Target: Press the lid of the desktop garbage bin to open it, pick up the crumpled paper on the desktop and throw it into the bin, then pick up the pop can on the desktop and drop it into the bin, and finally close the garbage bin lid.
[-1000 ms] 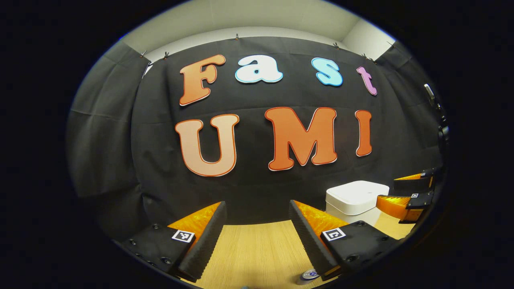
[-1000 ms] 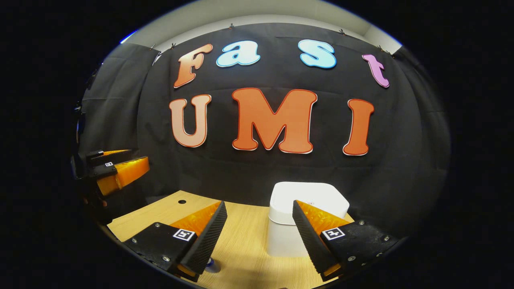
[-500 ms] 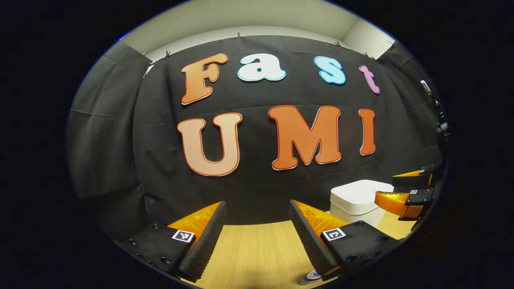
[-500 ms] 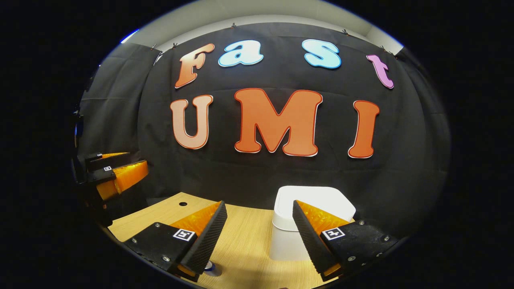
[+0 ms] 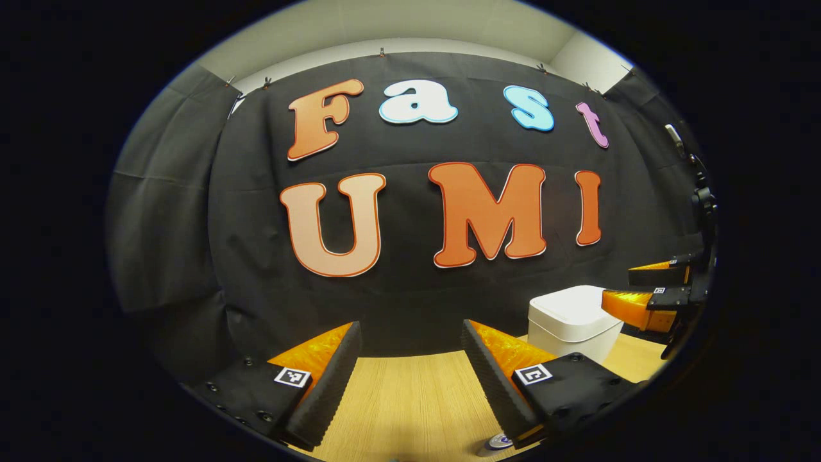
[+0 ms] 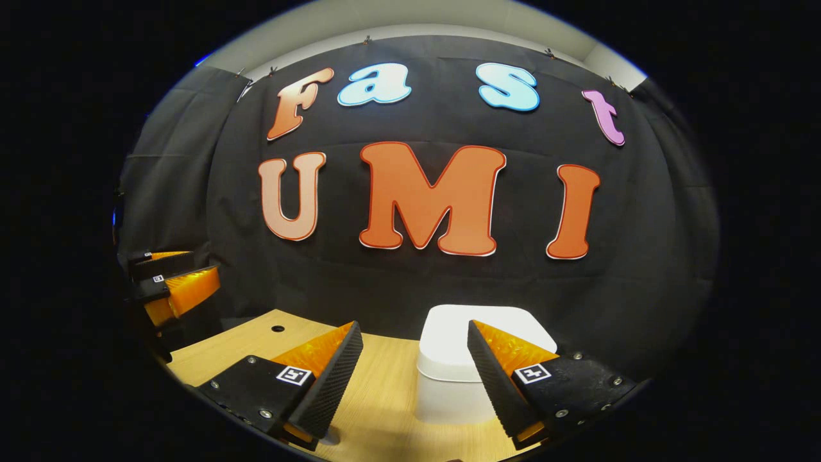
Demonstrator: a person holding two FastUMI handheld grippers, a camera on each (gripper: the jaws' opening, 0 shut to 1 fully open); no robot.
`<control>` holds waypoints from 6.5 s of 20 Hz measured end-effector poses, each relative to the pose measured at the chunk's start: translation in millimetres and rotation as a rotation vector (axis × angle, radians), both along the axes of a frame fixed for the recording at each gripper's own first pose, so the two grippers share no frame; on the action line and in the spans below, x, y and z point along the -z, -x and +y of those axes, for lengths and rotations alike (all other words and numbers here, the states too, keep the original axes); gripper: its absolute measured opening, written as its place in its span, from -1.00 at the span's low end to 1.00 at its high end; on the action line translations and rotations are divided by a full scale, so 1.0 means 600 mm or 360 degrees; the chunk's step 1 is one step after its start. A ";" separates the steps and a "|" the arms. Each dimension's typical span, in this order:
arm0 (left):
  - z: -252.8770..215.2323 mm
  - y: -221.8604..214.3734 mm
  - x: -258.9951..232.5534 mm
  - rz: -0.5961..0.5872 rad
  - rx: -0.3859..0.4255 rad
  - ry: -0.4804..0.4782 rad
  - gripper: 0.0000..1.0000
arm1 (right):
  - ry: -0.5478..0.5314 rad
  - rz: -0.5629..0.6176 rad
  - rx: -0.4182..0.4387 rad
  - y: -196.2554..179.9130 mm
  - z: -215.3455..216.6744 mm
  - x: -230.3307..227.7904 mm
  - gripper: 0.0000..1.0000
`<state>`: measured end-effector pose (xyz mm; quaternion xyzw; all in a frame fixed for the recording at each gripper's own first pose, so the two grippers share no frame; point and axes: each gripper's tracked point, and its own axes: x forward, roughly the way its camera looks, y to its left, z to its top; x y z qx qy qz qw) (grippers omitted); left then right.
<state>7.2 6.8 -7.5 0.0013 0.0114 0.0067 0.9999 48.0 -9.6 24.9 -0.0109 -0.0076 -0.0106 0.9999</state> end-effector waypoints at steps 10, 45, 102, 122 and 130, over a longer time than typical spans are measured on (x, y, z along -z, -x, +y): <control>0.002 0.001 0.012 0.0052 -0.0017 0.0039 0.99 | -0.0004 0.0136 0.0151 -0.055 -0.094 -0.011 0.10; 0.046 0.024 0.058 0.0243 -0.0217 0.0040 0.99 | -0.0207 0.0740 0.0158 -0.156 -0.165 0.131 -0.99; 0.010 0.158 0.216 0.0908 0.0025 0.0081 1.00 | 0.0124 0.0701 -0.0613 0.059 0.195 0.318 0.89; 0.032 0.182 0.461 0.1262 0.0081 -0.0030 1.00 | 0.0213 0.1002 -0.0610 0.080 0.246 0.428 0.96; 0.028 0.118 0.456 0.1320 0.0163 -0.0023 0.58 | 0.0213 0.1091 -0.0587 0.080 0.258 0.462 0.96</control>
